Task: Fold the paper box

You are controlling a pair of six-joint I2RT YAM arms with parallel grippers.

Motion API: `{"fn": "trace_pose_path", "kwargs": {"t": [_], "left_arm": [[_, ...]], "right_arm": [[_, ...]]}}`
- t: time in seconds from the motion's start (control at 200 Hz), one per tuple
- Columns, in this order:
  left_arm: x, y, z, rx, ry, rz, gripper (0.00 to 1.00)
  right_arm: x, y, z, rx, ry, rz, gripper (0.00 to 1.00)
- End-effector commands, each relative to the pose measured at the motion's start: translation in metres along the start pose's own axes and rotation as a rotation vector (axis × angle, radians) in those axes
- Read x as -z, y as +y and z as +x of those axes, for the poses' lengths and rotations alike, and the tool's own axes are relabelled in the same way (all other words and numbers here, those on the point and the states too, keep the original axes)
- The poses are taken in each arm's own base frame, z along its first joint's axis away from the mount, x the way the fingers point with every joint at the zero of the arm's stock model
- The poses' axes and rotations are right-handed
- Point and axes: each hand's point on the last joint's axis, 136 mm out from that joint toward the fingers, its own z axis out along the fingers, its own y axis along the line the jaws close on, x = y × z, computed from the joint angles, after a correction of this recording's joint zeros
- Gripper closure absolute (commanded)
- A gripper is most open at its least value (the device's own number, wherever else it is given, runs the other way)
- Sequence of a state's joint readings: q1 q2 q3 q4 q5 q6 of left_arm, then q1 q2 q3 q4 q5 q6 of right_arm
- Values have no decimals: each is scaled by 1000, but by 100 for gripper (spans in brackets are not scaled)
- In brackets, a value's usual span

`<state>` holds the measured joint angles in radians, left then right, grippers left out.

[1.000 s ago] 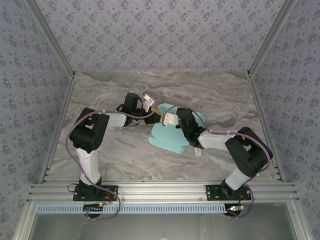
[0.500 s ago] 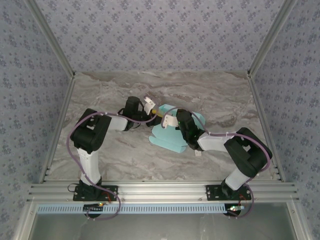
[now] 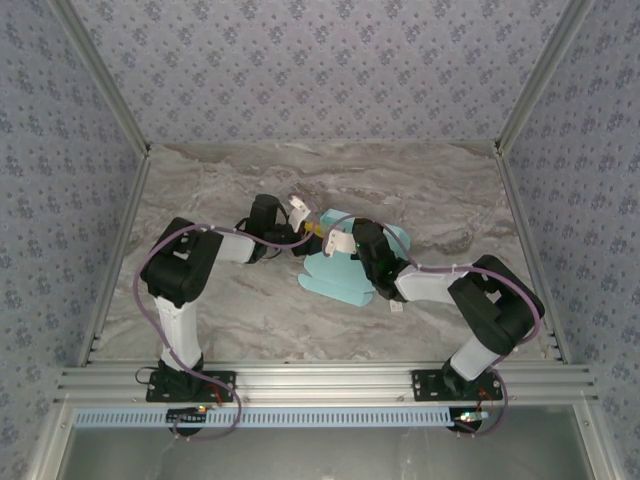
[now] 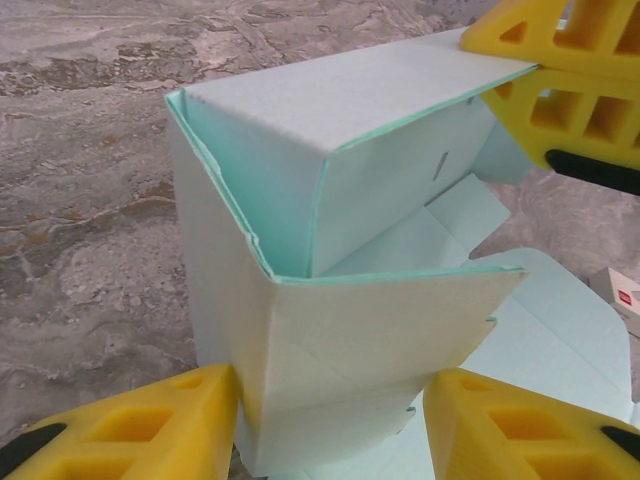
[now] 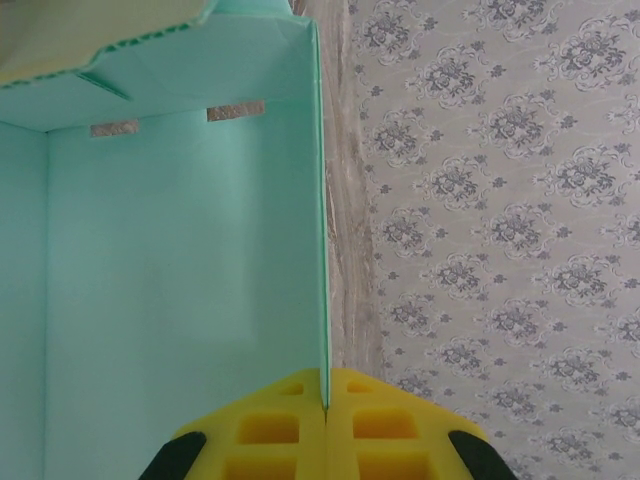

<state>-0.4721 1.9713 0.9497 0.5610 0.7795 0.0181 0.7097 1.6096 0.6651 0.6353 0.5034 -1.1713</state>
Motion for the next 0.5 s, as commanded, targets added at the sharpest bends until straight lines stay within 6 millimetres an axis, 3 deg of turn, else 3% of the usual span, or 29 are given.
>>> {"fn": "trace_pose_path", "kwargs": {"t": [0.0, 0.28, 0.495], "left_arm": [[4, -24, -2, 12, 21, 104, 49], [5, -24, -3, 28, 34, 129, 44], [18, -14, -4, 48, 18, 57, 38]], "right_arm": [[2, 3, -9, -3, -38, -17, 95], [2, 1, -8, -4, -32, -15, 95], [1, 0, -8, -6, -33, -14, 95]]}}
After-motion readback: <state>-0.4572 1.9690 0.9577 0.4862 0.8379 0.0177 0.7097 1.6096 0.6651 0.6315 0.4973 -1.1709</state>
